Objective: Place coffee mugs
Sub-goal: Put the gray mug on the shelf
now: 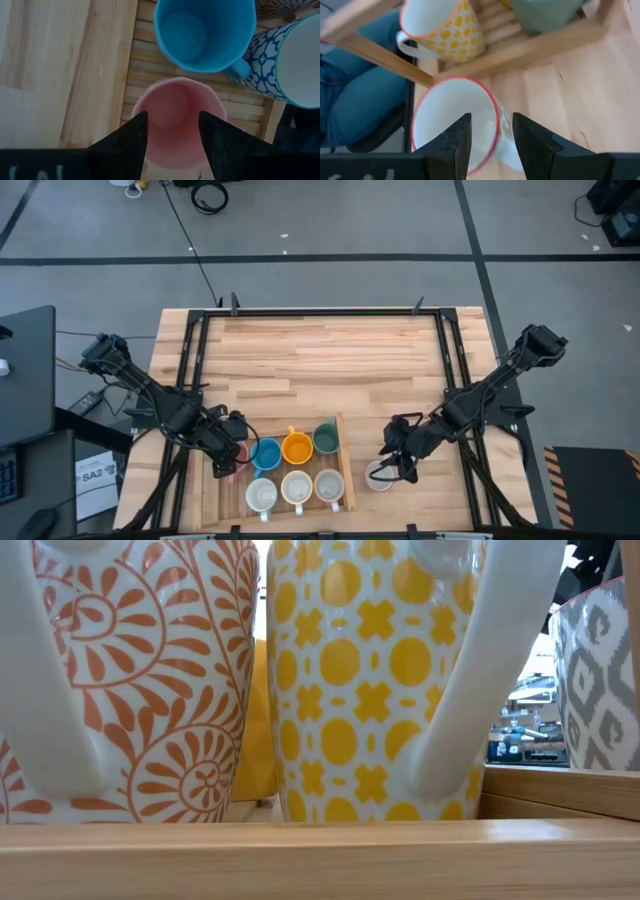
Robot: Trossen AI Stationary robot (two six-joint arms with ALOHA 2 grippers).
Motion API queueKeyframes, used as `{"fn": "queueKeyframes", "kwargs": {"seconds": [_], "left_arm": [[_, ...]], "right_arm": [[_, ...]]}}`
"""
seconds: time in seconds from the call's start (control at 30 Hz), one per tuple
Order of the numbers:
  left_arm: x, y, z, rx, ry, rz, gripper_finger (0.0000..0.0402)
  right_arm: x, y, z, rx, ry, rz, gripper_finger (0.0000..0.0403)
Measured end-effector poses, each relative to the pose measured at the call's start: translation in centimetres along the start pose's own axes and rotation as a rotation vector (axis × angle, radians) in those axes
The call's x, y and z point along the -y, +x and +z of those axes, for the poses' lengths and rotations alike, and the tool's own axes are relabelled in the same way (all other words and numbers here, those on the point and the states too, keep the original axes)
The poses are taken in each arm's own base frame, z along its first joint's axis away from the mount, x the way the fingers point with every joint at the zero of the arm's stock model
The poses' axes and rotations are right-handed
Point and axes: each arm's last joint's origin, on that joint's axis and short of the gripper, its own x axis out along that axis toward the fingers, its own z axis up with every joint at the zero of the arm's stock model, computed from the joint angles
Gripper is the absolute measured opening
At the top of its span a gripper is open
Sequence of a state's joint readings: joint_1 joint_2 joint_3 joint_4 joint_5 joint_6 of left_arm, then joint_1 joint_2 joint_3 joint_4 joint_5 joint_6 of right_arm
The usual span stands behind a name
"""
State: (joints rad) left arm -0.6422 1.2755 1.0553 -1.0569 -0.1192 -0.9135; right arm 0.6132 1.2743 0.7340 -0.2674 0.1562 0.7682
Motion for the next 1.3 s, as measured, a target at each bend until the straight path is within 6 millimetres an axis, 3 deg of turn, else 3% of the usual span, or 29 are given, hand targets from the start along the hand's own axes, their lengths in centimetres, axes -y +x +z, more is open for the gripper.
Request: {"fn": "queueKeyframes", "kwargs": {"seconds": [0.47,0.7,0.97,1.3], "left_arm": [[-0.1,0.0,0.1,0.024,-0.003,0.019,0.0183],[-0.1,0.0,0.1,0.024,-0.021,0.018,0.0183],[0.0,0.0,0.1,0.024,-0.020,0.017,0.0183],[0.0,0.0,0.1,0.026,-0.018,0.015,0.0183]], "right_arm": [[-0.2,0.3,0.2,0.043,-0.171,0.014,0.0148],[0.2,3.1,-0.6,-0.069,-0.195,-0.013,0.0148],[-0.3,5.1,0.3,-0.107,-0.193,-0.031,0.0145],[-1.0,5.1,1.2,-0.134,-0.225,-0.013,0.0063]]}}
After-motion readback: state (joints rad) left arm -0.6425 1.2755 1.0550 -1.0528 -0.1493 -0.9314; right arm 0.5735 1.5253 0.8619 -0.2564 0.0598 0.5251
